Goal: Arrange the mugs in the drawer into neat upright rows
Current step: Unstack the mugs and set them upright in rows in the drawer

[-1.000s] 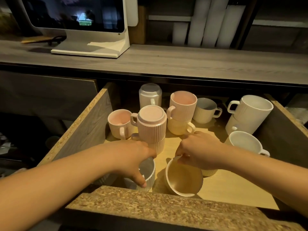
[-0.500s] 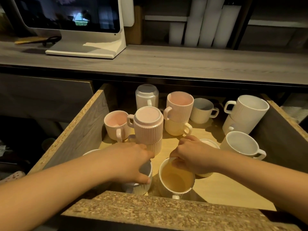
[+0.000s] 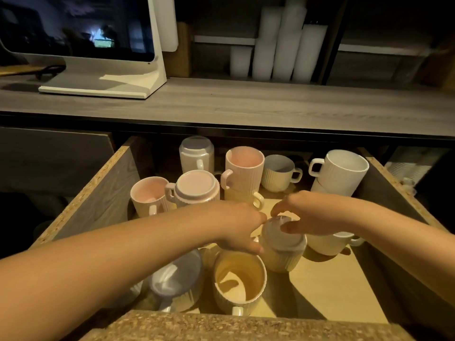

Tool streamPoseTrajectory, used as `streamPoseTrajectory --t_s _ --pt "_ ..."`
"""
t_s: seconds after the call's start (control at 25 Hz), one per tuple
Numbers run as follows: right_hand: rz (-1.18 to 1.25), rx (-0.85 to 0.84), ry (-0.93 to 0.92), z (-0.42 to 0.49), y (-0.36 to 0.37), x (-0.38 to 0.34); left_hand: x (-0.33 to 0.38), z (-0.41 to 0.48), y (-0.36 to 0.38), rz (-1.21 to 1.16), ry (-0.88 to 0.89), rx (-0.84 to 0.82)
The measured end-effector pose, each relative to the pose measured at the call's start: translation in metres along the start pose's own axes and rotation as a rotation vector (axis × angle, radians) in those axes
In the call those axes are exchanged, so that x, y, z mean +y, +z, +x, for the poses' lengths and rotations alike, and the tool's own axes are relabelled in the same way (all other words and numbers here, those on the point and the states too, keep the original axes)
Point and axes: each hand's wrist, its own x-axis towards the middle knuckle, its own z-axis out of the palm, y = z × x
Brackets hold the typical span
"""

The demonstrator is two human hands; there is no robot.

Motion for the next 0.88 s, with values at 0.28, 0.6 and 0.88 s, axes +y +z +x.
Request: streamPoseTrajectory --t_s 0.28,0.6,0.88 --pt "0.064 -0.07 0.101 0.002 0.016 0.005 0.0 0.027 0.015 -0.078 -0.034 -0.015" --pt "-0.004 -0.026 0.094 0.006 0.035 -0.002 -0.01 0.02 0.022 -0.26 -0.059 -0.073" --pt "0.027 0.075 0.105 0.0 0.027 0.003 -0.008 0.015 0.022 -0.284 -0.08 0.034"
